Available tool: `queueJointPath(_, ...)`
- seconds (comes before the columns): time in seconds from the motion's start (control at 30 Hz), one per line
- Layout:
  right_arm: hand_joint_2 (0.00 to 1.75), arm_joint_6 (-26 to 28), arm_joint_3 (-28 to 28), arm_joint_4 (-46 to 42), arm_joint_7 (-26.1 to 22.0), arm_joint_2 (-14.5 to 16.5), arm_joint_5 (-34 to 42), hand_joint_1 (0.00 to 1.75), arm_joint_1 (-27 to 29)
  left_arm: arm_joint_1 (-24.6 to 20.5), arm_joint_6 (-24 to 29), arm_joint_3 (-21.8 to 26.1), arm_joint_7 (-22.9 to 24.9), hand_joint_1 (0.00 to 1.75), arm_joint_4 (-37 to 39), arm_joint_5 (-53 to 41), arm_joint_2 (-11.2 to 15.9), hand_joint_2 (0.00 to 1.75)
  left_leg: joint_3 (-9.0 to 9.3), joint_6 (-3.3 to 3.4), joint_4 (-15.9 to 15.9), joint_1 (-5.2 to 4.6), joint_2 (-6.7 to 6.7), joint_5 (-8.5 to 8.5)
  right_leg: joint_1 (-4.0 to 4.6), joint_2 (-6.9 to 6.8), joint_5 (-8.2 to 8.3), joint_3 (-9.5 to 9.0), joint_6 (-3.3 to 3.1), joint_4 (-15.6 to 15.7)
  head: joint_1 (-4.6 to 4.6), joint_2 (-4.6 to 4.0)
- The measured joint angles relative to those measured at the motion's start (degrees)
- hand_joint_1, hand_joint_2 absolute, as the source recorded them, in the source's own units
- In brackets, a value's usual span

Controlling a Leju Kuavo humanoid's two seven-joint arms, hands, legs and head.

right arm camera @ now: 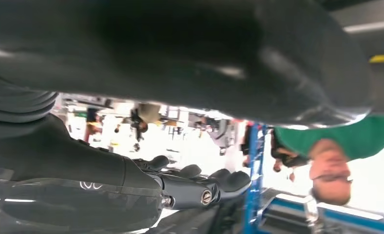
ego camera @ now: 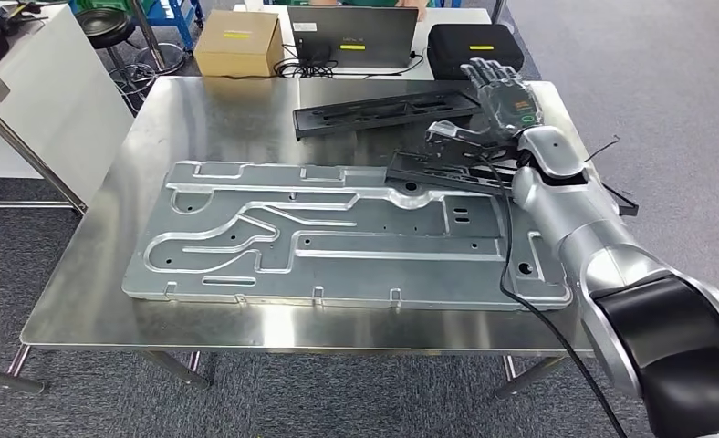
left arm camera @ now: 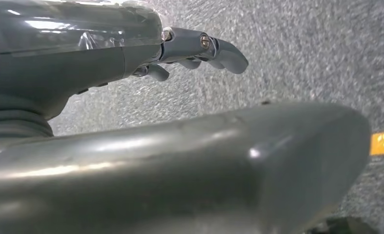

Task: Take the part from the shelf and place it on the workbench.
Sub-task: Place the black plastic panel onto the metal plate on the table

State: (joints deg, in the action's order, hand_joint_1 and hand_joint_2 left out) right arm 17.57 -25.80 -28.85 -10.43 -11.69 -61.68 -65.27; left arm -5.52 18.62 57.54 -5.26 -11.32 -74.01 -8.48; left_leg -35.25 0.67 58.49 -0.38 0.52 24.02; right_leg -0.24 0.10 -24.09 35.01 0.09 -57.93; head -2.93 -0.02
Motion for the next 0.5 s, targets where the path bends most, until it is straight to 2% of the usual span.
queueJointPath(0.07, 0.0, 0.26, 1.26, -2.02, 0.44, -1.08, -0.17, 0.0, 0.93, 0.13, 0.32, -0.01, 0.46, 0.0, 0.0, -0.13, -0.01, 0.0, -0.93, -0.65, 2.61, -0.02, -0.06, 2.21, -0.45, -0.16, 0.58, -0.14, -0.53, 0.6, -0.01, 0.0)
queueJointPath(0.17, 0.0, 0.48, 3.45, -7.26, 1.72, -3.38, -1.53, 0.0, 4.58, 0.39, 0.65, 0.01, 0.62, 0.0, 0.0, -0.05, -0.06, 0.0, -4.69, -1.38, 13.17, 0.59, -0.17, 8.1, -0.49, -0.59, 0.8, 0.0, -0.69, 0.68, -0.01, 0.0)
queueJointPath(0.2, 0.0, 0.5, 4.27, -9.32, 2.05, -4.23, -2.05, 0.0, 6.22, 0.53, 0.67, 0.01, 0.63, 0.0, 0.0, 0.02, -0.07, 0.0, -5.3, -1.57, 15.47, 0.77, -0.18, 8.88, -0.49, -0.71, 0.83, 0.09, -0.64, 0.6, 0.0, 0.0)
queueJointPath(0.23, 0.0, 0.49, 5.02, -11.19, 2.26, -4.96, -2.43, 0.0, 7.71, 0.66, 0.68, 0.01, 0.63, 0.0, 0.0, 0.09, -0.09, 0.0, -4.94, -1.72, 15.68, 0.91, -0.19, 8.62, -0.52, -0.78, 0.88, 0.24, -0.57, 0.47, 0.0, 0.0)
queueJointPath(0.27, 0.0, 0.49, 5.66, -12.77, 2.42, -5.53, -2.73, 0.0, 8.84, 0.74, 0.69, 0.01, 0.63, 0.0, 0.0, 0.15, -0.09, 0.0, -3.47, -1.8, 13.46, 1.04, -0.2, 7.37, -0.58, -0.76, 0.95, 0.43, -0.47, 0.28, 0.0, 0.0)
queueJointPath(0.3, 0.0, 0.51, 6.17, -14.09, 2.63, -5.98, -3.05, 0.0, 9.65, 0.74, 0.71, 0.01, 0.63, 0.0, 0.0, 0.19, -0.09, 0.0, -1.19, -1.8, 9.53, 1.16, -0.2, 5.66, -0.66, -0.69, 1.01, 0.67, -0.33, 0.01, 0.0, 0.0)
queueJointPath(0.37, 0.0, 0.98, 7.1, -16.83, 3.63, -7.04, -4.53, 0.0, 11.07, 0.57, 0.71, 0.01, 0.64, 0.0, 0.0, 0.23, -0.09, 0.0, 2.52, -1.42, 2.63, 1.12, -0.1, 3.58, -0.59, -0.55, 1.19, 1.27, 0.19, -0.51, 0.0, 0.0)
queueJointPath(0.4, 0.0, 1.46, 7.67, -18.46, 4.33, -7.83, -5.57, 0.0, 12.17, 0.5, 0.68, 0.01, 0.65, 0.0, 0.0, 0.25, -0.1, 0.0, 3.26, -1.11, 0.97, 1.06, 0.0, 3.19, -0.48, -0.56, 1.36, 1.48, 0.57, -0.64, 0.01, 0.0)
queueJointPath(0.5, 0.0, 3.4, 10.97, -25.98, 6.26, -10.6, -9.13, 0.0, 19.0, 0.59, 0.56, 0.05, 0.61, 0.0, 0.0, 0.35, -0.15, 0.0, 2.95, 0.14, 0.38, 1.07, 0.39, 2.39, -0.39, -0.82, 1.87, 1.49, 1.77, -0.32, 0.01, 0.0)
